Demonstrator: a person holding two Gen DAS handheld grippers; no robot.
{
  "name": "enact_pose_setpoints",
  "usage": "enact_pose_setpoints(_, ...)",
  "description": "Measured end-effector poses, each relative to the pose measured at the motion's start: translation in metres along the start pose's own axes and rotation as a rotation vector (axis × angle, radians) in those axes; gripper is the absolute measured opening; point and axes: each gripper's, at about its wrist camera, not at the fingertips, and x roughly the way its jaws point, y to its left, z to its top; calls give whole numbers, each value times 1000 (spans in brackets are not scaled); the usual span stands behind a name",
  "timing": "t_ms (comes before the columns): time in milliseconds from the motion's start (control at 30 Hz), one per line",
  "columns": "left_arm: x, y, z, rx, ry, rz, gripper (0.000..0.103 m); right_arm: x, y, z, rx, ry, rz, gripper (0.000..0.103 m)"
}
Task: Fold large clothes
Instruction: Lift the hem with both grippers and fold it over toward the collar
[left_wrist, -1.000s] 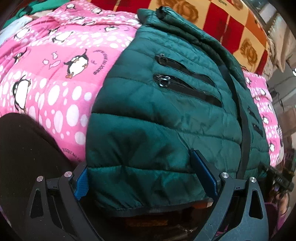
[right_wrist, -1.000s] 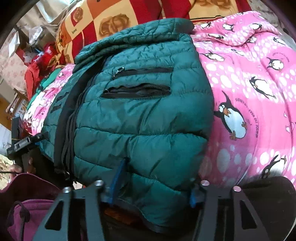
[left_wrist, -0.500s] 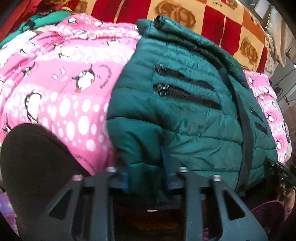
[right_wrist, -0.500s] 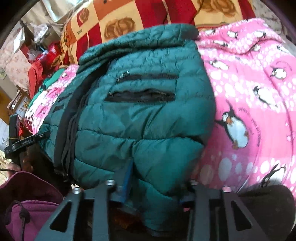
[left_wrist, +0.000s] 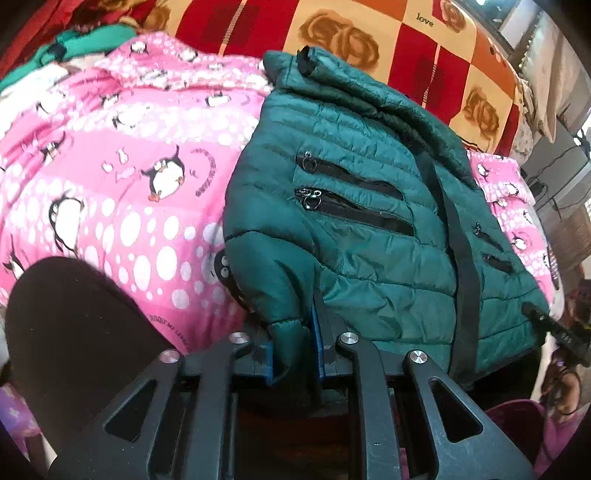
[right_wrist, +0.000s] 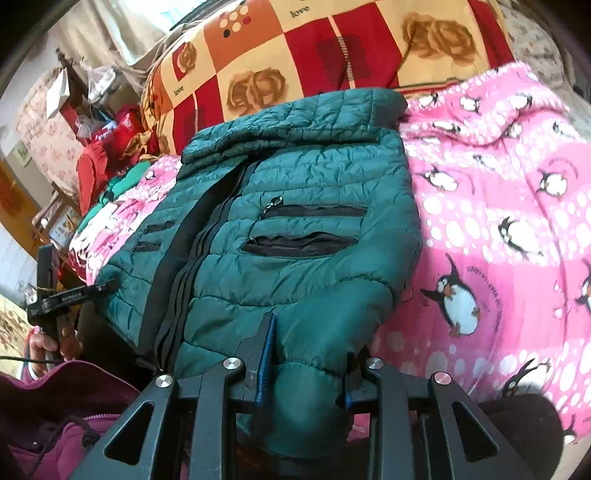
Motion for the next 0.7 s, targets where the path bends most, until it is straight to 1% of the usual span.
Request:
enact_pose_setpoints(33, 3, 3, 0, -20, 14, 0, 21, 3, -1, -2, 2, 8, -3, 27)
enact_pose_setpoints(67, 6, 6, 0, -36, 22, 7, 31, 8, -2, -4, 9, 20, -1, 27)
enact_pose_setpoints(100, 10, 8, -1, -50, 34, 7, 46, 12, -3, -6, 17, 34, 1, 28)
enact_pose_setpoints(133, 14, 10, -3, -61, 47, 2, 54, 15, -5, -8, 21, 44, -1, 28)
enact_pose_setpoints(167, 17, 10, -5, -67, 57, -2, 63, 19, -7, -10, 33, 58, -2, 30)
enact_pose_setpoints(233, 23, 9, -8, -64, 63, 9, 66, 24, -13, -14, 55, 78, 8, 33)
enact_pose_setpoints(333, 24, 5, -10, -37, 57, 27, 67, 27, -16, -18, 68, 84, 15, 33)
enact_pose_setpoints(367, 24, 3, -11, -23, 56, 31, 61, 26, -15, -18, 58, 84, 11, 33)
enact_pose_setpoints(400, 22, 0, -11, -2, 49, 35, 45, 24, -11, -17, 32, 81, -3, 33)
enact_pose_setpoints(433, 19, -3, -12, 20, 36, 52, 36, 23, -10, -17, 20, 75, -8, 31)
enact_pose_setpoints(467, 15, -4, -12, 37, 22, 66, 23, 20, -7, -15, 11, 65, -9, 28)
enact_pose_setpoints(500, 11, -6, -10, 48, 10, 64, 17, 14, -4, -11, 5, 45, -4, 27)
enact_pose_setpoints(533, 6, -6, -9, 50, -2, 54, 15, 11, -3, -9, 2, 34, -1, 25)
enact_pose_setpoints(600, -4, -7, -4, 49, -29, 30, 12, 2, 0, -2, -5, 1, 6, 25)
enact_pose_setpoints(700, -22, -12, 3, 52, -84, 10, 11, -13, 5, 8, -20, -51, 11, 25)
